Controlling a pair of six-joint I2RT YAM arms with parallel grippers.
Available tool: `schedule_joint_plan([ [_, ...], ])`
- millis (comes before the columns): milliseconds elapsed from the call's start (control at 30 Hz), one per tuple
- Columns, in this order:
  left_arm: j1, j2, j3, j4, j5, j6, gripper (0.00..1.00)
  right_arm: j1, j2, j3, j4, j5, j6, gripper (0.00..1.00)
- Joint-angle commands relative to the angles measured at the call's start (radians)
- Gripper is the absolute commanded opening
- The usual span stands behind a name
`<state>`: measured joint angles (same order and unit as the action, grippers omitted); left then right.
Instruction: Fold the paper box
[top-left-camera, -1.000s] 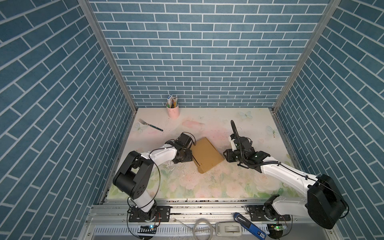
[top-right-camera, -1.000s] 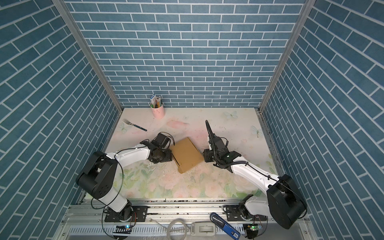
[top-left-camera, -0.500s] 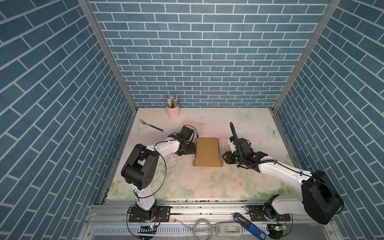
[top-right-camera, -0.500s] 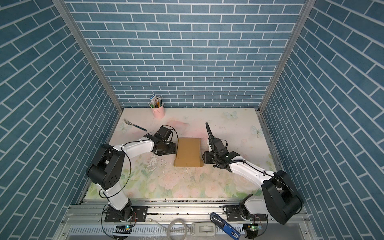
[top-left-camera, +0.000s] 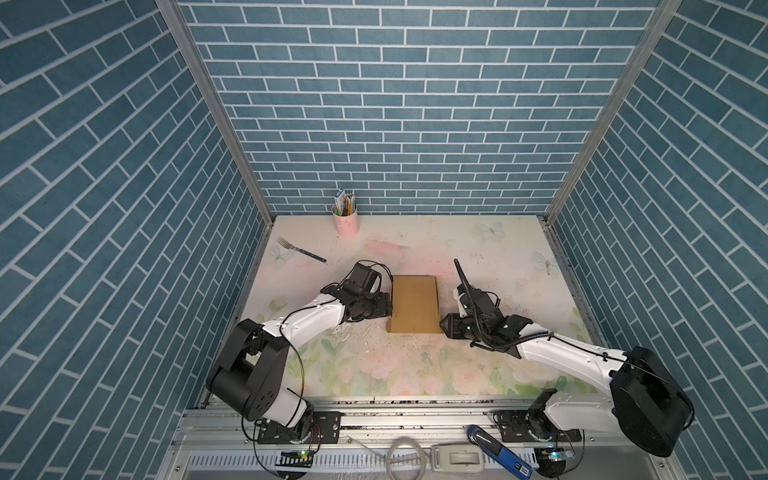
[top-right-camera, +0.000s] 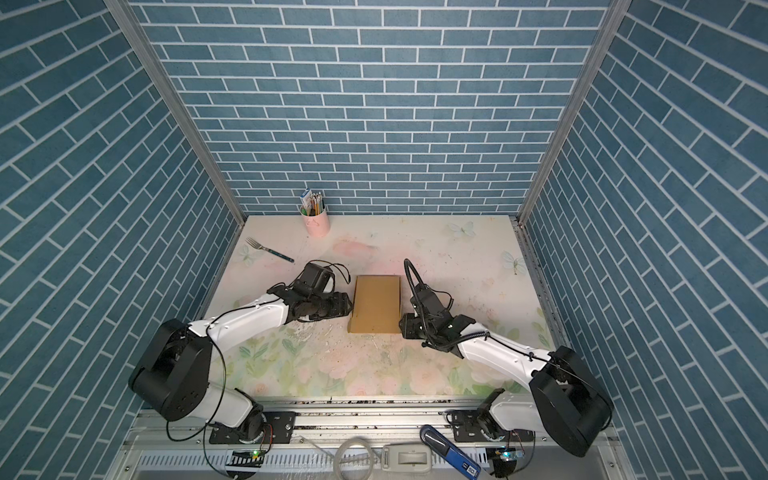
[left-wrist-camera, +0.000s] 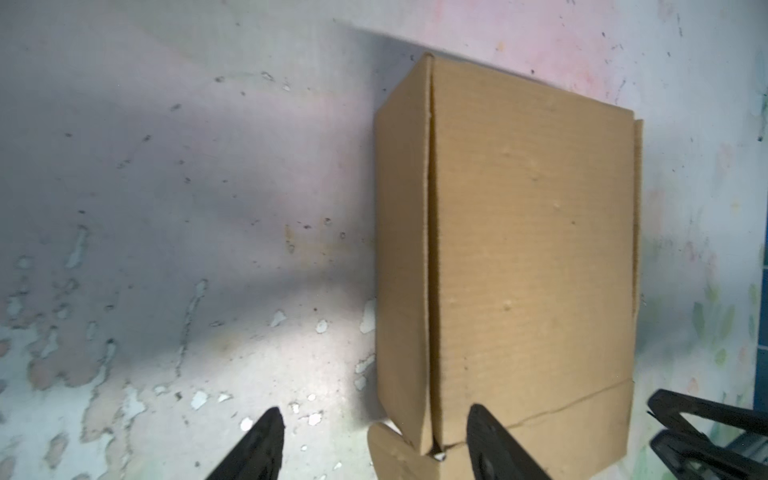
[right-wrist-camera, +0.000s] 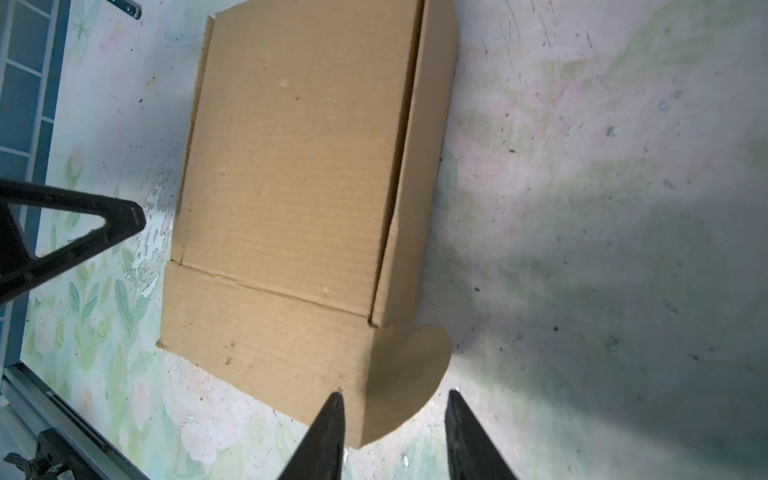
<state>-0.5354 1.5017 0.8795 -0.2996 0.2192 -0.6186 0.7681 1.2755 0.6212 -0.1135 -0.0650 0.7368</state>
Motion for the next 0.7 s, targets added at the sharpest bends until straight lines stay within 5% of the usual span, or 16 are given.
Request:
schedule_joint_plan([
  [0, -0.019, -0.002, -0.019, 0.045, 0.030, -0.015, 0.71, 0.015, -0.015, -0.020, 0.040, 0.032, 0.084, 0.41],
  [667, -0.128, 0.048, -0.057, 0.137, 0.029, -0.069, 0.71, 0.045, 0.067, -0.034, 0.149, 0.006, 0.169, 0.36],
])
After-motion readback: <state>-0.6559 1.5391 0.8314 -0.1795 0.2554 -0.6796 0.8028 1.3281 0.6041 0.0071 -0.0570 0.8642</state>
